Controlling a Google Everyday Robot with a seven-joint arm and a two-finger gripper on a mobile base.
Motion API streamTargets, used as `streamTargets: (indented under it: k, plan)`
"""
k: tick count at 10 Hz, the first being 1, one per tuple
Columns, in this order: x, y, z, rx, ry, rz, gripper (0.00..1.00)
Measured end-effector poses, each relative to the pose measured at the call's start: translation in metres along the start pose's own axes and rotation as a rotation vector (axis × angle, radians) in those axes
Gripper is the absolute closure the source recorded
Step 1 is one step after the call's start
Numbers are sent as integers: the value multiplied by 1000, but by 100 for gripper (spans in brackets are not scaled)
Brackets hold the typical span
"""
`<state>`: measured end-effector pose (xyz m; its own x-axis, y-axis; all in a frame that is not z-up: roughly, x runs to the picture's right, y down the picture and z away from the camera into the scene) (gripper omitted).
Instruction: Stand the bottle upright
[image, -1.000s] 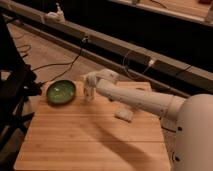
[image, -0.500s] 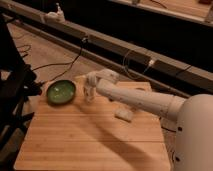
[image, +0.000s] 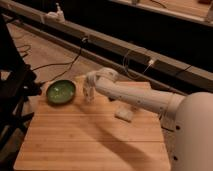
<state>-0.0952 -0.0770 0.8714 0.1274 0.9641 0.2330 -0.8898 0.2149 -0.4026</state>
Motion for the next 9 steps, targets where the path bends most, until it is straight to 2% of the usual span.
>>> streamTargets:
  k: [2,4,6,7,9]
  plan:
    - [2,6,3,19,102,23,20]
    - [-10,10,6,25,171,47,20]
    - [-25,10,10,26,210,79,20]
    - [-36,4,14,32,230,116,20]
    - [-45,-1,17,38,245,163,20]
